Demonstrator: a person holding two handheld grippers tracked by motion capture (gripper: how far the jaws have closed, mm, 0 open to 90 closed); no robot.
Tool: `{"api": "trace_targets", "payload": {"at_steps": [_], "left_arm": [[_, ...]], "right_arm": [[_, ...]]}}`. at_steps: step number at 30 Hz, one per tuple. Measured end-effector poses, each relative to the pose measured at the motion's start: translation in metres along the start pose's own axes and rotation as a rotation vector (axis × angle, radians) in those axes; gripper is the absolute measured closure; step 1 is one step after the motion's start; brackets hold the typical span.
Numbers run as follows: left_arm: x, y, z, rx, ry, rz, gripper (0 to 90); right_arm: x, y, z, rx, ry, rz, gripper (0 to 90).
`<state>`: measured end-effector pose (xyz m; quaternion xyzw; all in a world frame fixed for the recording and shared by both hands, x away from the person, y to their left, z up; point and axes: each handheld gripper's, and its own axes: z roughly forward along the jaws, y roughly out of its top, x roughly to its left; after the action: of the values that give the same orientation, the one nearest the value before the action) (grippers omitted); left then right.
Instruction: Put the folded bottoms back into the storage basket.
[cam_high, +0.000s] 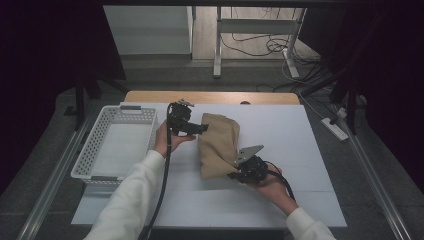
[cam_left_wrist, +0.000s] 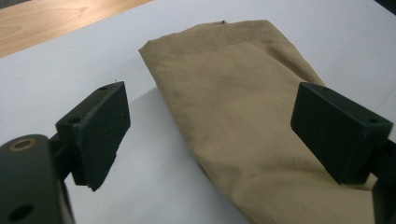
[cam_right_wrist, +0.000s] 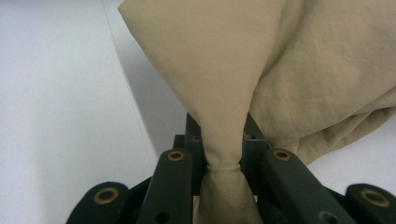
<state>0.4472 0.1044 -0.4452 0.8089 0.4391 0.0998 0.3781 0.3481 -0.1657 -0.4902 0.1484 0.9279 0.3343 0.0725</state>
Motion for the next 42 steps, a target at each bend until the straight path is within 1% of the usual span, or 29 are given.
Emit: {"api": "trace_targets", "payload": {"at_steps": [11,12,19,22,29,33,38,42], "left_arm": [[-0.002,0.008,0.010,0.011,0.002,0.011,12.9],[-0.002,0.010,0.012,0.018,0.003,0.014,12.9],[-0.003,0.014,0.018,0.024,0.001,0.011,12.9],[-0.003,0.017,0.023,0.037,0.001,0.014,12.8],[-0.003,0.020,0.029,0.040,0.003,0.012,12.8],[-0.001,0.020,0.032,0.049,0.008,0.011,12.8],[0.003,0.020,0.038,0.062,0.014,-0.005,12.8],[0.005,0.020,0.042,0.071,0.015,-0.009,12.8]], "right_arm": [[0.001,0.000,0.002,0.004,-0.002,-0.004,78.3],[0.001,0.000,0.002,0.004,-0.003,-0.006,78.3],[0.001,0.000,0.003,0.006,-0.006,-0.010,78.3],[0.002,0.000,0.003,0.010,-0.006,-0.012,78.3],[0.002,0.000,0.003,0.011,-0.006,-0.013,78.3],[0.002,0.000,0.004,0.013,-0.007,-0.015,78.3],[0.002,-0.001,0.004,0.015,-0.006,-0.015,78.3],[0.002,-0.001,0.005,0.016,-0.006,-0.016,78.3]]}}
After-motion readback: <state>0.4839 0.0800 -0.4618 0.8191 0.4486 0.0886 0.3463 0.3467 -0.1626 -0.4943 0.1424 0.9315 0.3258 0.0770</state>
